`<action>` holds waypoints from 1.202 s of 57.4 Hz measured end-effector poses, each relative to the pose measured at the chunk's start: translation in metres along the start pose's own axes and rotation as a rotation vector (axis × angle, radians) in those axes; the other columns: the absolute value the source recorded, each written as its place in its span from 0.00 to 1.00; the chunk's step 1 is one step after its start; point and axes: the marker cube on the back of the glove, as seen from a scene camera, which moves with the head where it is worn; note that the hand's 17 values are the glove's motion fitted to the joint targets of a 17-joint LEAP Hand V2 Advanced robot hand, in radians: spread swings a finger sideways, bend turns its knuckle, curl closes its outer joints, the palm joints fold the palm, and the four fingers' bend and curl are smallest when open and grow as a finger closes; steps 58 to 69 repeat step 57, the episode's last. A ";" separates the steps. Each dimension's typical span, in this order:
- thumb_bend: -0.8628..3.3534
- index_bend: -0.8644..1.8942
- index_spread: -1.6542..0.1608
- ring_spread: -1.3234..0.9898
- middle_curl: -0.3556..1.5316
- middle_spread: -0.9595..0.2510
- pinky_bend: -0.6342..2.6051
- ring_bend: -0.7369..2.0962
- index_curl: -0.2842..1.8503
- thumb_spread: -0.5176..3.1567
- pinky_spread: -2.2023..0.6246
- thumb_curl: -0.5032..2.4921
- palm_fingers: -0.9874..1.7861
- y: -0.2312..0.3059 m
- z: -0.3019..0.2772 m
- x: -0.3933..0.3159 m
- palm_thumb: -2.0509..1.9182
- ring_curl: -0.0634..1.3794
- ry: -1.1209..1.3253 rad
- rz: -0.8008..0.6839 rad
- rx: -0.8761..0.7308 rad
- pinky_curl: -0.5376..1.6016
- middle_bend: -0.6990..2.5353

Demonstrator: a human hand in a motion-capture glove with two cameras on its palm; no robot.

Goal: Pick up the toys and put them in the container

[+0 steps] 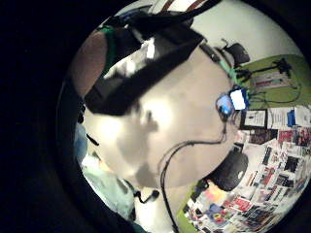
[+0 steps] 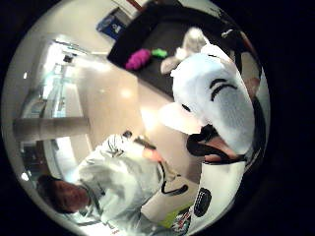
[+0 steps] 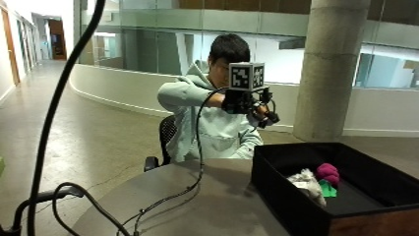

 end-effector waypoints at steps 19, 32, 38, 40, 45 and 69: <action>0.20 0.67 0.81 0.48 0.41 0.63 0.38 0.38 0.47 0.48 0.78 0.39 0.44 -0.107 -0.028 -0.074 0.68 0.16 -0.091 0.092 0.351 0.41 0.35; 0.19 0.36 0.80 0.55 0.35 0.80 0.49 0.34 0.36 0.47 0.79 0.33 0.21 -0.152 0.010 -0.078 0.61 0.17 -0.037 0.150 0.014 0.46 0.24; 0.19 0.34 0.80 0.56 0.32 0.84 0.49 0.32 0.31 0.46 0.80 0.32 0.22 -0.149 0.011 -0.080 0.59 0.18 -0.051 0.147 0.044 0.45 0.23; 0.19 0.35 0.80 0.57 0.31 0.84 0.48 0.32 0.30 0.46 0.80 0.31 0.22 -0.146 0.009 -0.078 0.58 0.18 -0.055 0.151 0.059 0.45 0.23; 0.20 0.36 0.79 0.57 0.30 0.85 0.48 0.31 0.29 0.45 0.80 0.30 0.23 -0.133 0.001 -0.077 0.57 0.18 -0.046 0.161 0.093 0.44 0.23; 0.20 0.38 0.78 0.57 0.28 0.84 0.45 0.31 0.30 0.46 0.80 0.29 0.27 -0.115 -0.012 -0.045 0.56 0.17 -0.016 0.191 0.142 0.43 0.24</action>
